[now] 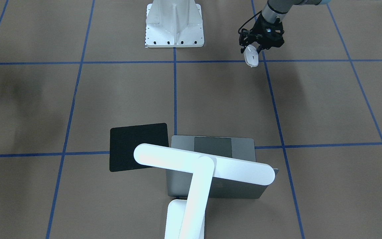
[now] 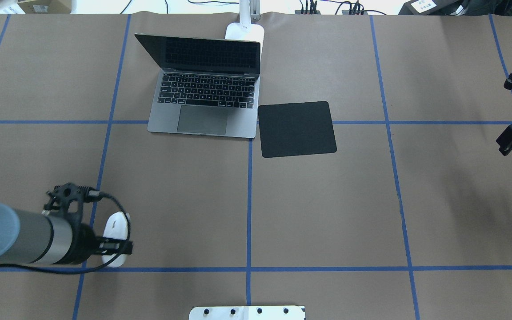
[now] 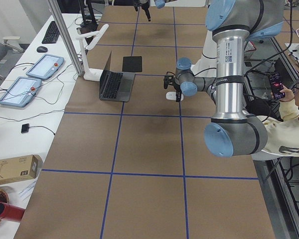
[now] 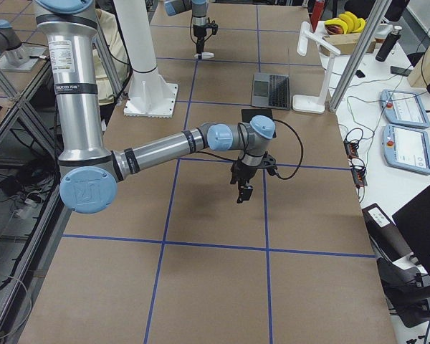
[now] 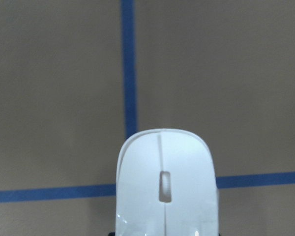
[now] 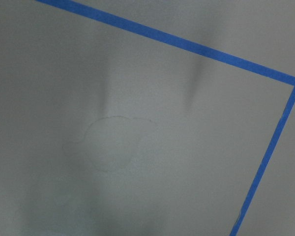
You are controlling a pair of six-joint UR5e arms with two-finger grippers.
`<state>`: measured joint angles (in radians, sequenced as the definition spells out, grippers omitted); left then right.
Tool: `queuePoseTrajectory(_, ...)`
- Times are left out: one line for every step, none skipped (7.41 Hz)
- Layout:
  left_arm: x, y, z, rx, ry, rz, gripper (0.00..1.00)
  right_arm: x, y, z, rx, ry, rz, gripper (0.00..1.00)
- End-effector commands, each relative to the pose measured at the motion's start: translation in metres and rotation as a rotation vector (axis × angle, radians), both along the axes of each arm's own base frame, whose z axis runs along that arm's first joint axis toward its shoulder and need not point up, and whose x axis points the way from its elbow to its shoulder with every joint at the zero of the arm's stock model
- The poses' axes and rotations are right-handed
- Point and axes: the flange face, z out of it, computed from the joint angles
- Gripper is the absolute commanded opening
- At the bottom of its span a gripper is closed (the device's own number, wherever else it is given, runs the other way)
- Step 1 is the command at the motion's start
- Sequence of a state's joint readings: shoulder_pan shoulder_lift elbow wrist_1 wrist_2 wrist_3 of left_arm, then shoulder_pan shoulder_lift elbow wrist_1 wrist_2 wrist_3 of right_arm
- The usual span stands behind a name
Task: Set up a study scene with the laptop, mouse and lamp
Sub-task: 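Carry the white mouse with the left gripper onto the black mouse pad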
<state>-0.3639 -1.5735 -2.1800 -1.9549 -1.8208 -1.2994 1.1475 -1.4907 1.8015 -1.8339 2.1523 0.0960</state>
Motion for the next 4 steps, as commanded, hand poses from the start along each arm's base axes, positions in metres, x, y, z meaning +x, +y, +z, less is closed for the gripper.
queuePoseTrajectory(0.033, -0.052, -0.066, 0.052, 0.113, -0.082, 0.43, 0.0, -0.001, -0.001, 0.004, -0.002, 0.002, 1.0)
queuePoseTrajectory(0.057, -0.07, -0.099, 0.077, 0.152, -0.122, 0.43, 0.0, -0.002, -0.001, 0.006, -0.003, 0.003, 1.0)
queuePoseTrajectory(0.09, -0.088, -0.124, 0.085, 0.165, -0.164, 0.42, 0.0, -0.003, -0.004, 0.006, -0.007, 0.013, 1.0)
queuePoseTrajectory(0.118, -0.103, -0.141, 0.096, 0.161, -0.188, 0.43, 0.001, -0.006, -0.008, 0.012, -0.011, 0.018, 1.0)
